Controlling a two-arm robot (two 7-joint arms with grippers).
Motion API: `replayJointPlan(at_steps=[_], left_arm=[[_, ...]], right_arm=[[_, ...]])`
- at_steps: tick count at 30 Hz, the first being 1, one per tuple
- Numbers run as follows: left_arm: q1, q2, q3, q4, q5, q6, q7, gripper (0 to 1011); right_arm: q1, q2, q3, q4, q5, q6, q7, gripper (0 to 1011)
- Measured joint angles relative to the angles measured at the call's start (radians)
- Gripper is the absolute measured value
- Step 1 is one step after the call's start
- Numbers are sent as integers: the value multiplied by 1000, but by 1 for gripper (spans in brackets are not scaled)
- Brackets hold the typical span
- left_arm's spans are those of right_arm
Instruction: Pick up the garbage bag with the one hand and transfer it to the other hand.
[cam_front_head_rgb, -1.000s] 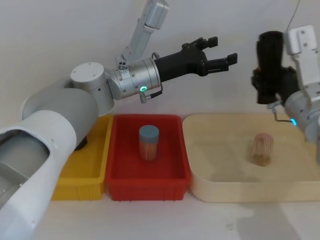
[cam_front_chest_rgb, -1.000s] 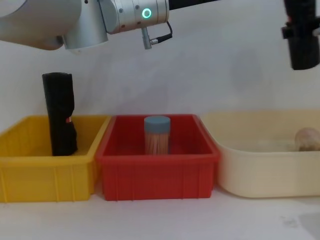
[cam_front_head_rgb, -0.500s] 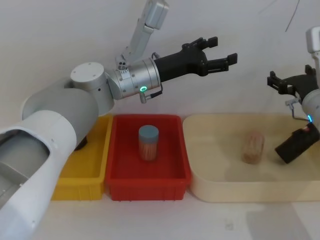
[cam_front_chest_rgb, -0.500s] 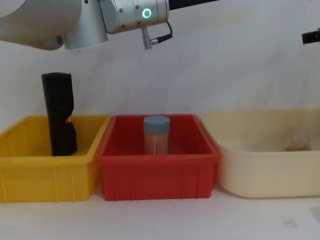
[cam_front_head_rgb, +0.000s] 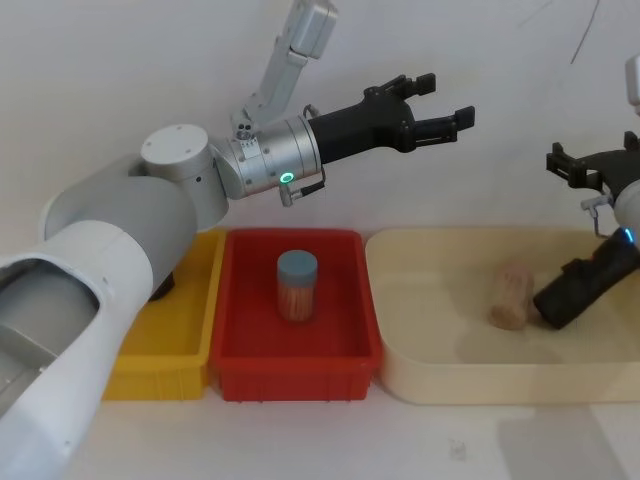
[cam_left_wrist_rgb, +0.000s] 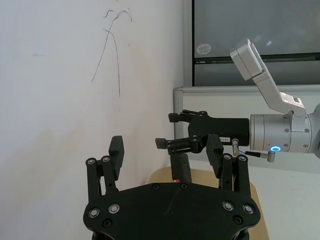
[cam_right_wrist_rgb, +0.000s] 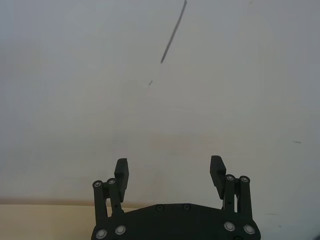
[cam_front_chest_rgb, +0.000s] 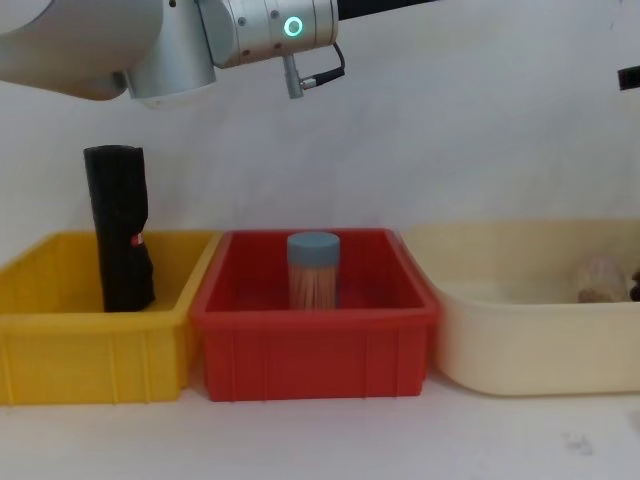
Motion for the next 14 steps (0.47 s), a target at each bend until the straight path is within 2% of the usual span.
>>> replayJointPlan(at_steps=[14], left_arm=[[0, 0, 0, 0, 0, 0, 0, 1001]], right_arm=[[3, 0, 6, 8, 0, 1, -3, 1001]])
